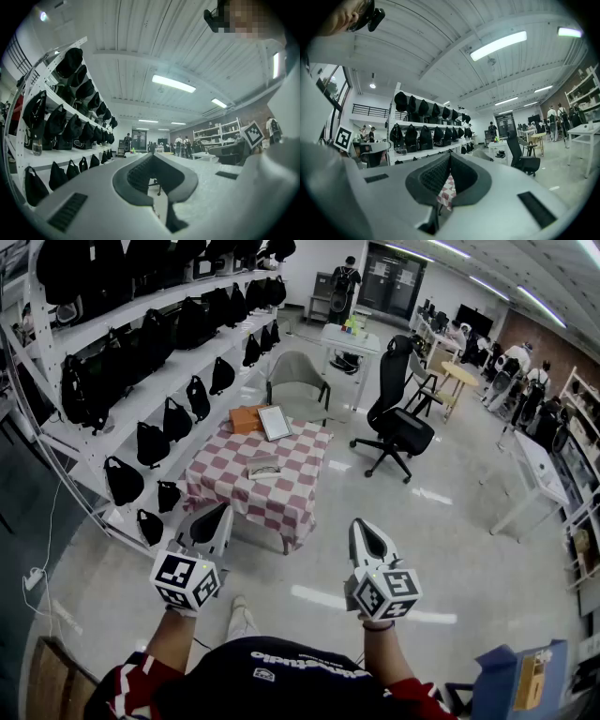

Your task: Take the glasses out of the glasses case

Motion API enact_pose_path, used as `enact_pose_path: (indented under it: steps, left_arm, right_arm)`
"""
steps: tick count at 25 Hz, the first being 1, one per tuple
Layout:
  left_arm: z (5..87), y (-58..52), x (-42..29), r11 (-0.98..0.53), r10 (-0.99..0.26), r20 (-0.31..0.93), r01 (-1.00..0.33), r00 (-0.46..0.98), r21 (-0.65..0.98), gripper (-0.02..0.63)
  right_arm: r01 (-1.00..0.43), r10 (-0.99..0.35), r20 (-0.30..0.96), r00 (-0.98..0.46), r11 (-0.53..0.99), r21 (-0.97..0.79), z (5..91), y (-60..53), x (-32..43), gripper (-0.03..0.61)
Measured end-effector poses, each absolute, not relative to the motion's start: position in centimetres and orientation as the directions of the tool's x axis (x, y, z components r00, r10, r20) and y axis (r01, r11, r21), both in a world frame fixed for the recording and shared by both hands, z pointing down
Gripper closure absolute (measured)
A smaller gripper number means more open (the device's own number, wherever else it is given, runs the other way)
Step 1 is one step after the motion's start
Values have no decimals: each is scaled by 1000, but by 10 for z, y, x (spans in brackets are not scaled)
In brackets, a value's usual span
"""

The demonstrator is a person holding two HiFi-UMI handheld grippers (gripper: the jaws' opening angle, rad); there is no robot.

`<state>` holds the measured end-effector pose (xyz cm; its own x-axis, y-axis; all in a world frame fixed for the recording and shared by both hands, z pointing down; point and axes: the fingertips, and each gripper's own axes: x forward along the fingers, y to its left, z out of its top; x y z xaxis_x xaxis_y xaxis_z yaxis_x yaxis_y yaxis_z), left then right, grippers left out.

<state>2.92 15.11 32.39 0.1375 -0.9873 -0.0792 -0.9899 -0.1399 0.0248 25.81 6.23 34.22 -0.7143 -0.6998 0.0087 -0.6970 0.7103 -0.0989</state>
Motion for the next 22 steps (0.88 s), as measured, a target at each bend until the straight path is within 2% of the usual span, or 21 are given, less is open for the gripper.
enact_pose_path:
  steps: [22]
  left_arm:
    - [327, 155, 39, -139, -987, -77, -990, 137, 21, 609]
  right_arm:
    - [-689, -692, -13, -722, 720, -90, 338, 65, 262, 584]
